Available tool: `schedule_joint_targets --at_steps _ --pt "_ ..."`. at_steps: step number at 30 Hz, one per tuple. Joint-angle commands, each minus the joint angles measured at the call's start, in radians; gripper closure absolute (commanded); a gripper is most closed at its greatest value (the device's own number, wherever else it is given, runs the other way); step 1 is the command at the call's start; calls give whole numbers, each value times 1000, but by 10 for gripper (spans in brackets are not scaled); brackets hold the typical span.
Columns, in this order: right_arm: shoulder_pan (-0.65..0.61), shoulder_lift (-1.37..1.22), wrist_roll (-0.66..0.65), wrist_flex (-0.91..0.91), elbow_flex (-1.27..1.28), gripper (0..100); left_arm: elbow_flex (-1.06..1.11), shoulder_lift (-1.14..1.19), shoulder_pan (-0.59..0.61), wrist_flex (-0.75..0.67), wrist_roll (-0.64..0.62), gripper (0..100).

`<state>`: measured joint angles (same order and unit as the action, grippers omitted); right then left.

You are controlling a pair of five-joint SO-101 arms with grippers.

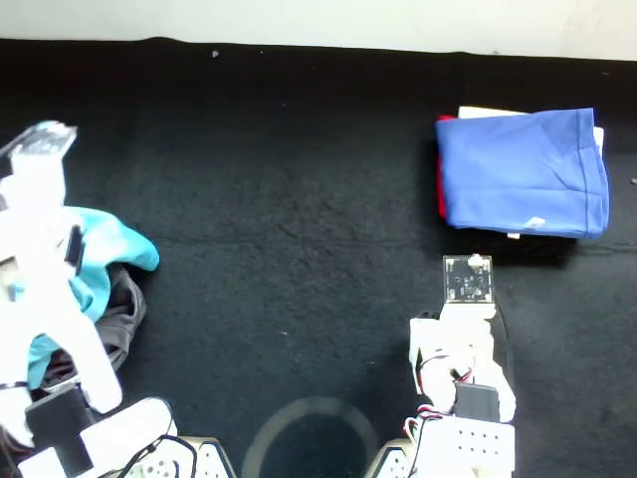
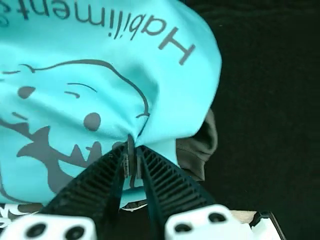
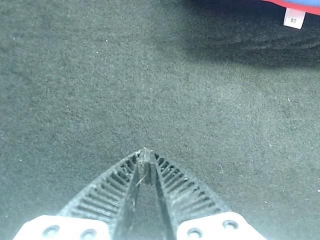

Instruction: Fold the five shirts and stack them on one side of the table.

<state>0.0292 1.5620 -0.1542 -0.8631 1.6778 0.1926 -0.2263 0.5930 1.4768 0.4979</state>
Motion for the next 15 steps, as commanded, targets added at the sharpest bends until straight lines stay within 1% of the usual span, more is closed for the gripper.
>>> schedule_joint_targets --at_steps 1,4,6,12,15 --pt "-10 8 5 10 74 989 -223 -42 -142 135 -74 991" --pt "-10 8 5 10 74 989 -387 -42 -280 219 -118 991" --pt "-10 8 5 10 74 989 -487 -42 -375 250 -140 991" --pt "-10 8 5 12 74 989 -719 -35 -657 256 -157 991" --pt "-10 8 5 12 74 989 -799 -33 -791 255 -157 991"
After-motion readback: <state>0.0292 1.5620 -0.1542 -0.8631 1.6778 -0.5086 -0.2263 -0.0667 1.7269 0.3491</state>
